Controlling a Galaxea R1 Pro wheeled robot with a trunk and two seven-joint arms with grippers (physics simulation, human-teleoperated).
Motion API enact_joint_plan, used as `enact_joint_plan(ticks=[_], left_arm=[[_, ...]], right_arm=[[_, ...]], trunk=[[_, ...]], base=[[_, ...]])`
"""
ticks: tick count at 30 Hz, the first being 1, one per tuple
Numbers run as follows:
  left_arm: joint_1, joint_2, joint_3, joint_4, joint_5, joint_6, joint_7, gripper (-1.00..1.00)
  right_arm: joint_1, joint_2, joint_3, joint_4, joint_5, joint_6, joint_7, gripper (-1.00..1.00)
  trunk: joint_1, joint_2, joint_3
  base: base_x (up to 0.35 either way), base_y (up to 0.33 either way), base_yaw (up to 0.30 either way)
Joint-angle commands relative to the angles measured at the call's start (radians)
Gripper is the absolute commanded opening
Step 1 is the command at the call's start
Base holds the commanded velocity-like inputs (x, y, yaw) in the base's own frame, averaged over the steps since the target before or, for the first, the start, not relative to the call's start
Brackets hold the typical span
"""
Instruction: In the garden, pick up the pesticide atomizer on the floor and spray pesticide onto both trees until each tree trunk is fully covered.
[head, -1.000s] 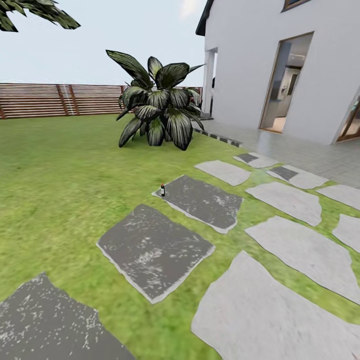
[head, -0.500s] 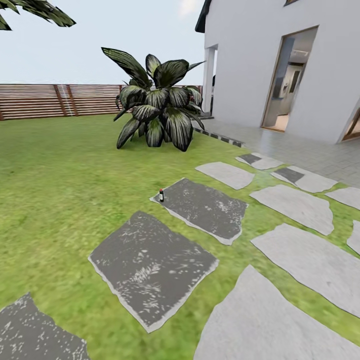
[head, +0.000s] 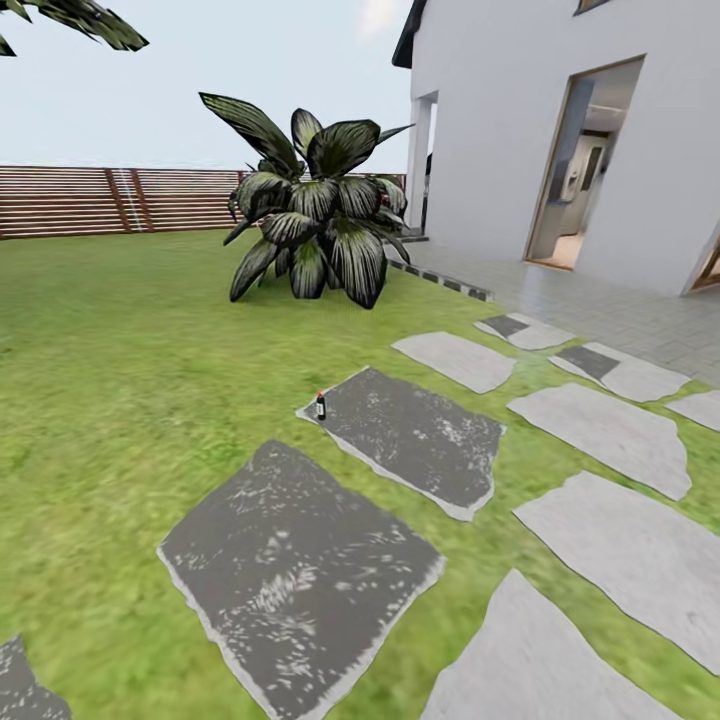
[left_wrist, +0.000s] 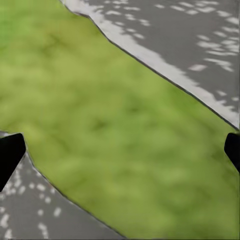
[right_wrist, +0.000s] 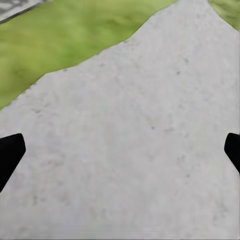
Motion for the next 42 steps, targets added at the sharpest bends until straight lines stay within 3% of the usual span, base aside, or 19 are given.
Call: enact_joint_plan(ticks=[1, 21, 42], left_arm=[[-0.001, 0.0, 0.001, 0.001, 0.001, -0.003, 0.0, 1.0], [-0.001, 0.0, 0.001, 0.001, 0.001, -0.003, 0.0, 1.0], [-0.001, 0.0, 0.001, 0.001, 0.001, -0.003, 0.0, 1.0]], right_arm=[[0.0, 0.0, 0.0, 0.001, 0.003, -0.003, 0.0, 1.0], [0.0, 0.0, 0.001, 0.001, 0.003, -0.004, 0.0, 1.0], [0.0, 0.0, 0.0, 0.001, 0.003, -0.004, 0.0, 1.0]], trunk=[[0.0, 0.0, -0.001], [0.0, 0.0, -0.001], [0.0, 0.0, -0.001]], base=[[0.34, 0.0, 0.0], [0.34, 0.072, 0.0], [0.292, 0.194, 0.0]])
